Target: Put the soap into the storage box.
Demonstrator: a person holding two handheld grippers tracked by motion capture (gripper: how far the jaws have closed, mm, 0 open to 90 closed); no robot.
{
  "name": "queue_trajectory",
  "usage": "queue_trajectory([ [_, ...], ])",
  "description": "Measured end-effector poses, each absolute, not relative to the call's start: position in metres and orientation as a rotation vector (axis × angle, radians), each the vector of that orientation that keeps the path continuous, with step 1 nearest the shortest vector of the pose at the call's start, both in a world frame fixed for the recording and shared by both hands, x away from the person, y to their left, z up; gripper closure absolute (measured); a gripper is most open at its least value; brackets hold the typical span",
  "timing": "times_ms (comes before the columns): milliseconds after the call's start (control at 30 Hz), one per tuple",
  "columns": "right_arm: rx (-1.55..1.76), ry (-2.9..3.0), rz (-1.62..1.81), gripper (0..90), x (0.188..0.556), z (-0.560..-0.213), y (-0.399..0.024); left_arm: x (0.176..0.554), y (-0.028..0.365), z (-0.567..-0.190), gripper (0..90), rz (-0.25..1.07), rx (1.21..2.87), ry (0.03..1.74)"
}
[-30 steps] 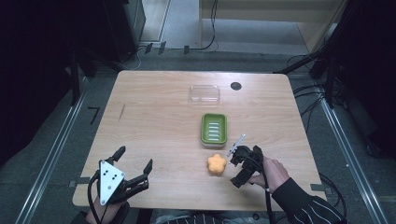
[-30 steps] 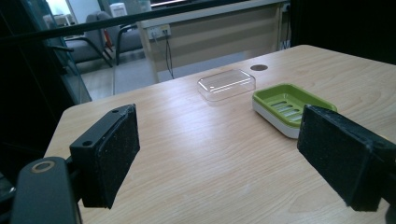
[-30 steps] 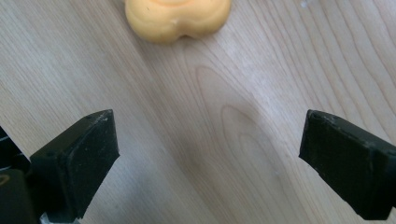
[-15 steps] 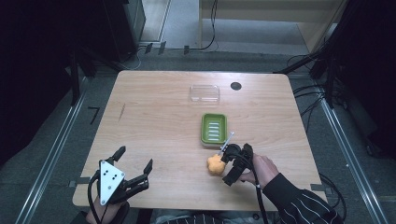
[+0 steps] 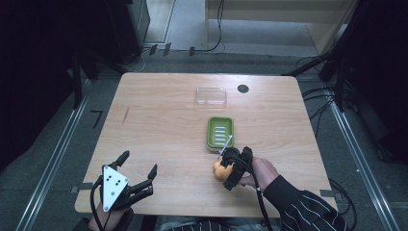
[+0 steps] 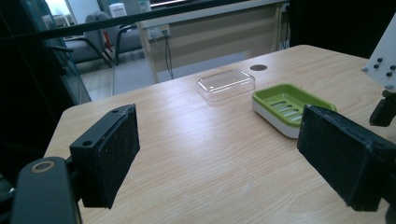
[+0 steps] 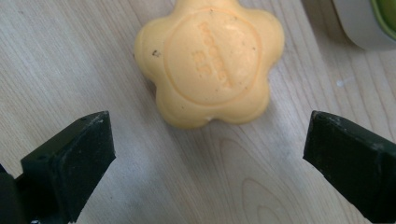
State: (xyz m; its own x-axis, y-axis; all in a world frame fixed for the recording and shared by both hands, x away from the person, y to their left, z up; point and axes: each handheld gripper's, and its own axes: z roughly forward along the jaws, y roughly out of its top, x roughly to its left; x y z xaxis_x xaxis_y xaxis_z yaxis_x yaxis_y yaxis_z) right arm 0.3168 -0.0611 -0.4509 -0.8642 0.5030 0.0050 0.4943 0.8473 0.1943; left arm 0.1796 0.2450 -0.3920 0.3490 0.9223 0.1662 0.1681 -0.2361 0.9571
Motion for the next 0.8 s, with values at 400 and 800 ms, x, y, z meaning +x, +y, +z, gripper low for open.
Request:
queue_trajectory([
  [400,0.752,2.987,0.274,16.0,0.322,-0.454,-0.048,0.18,0.245,-0.392,13.0,0.988,1.655,0.991],
  [800,0.693,2.986,0.252,31.0,0.322,-0.456,-0.043,0.18,0.244,-0.392,13.0,0.99,1.656,0.99],
])
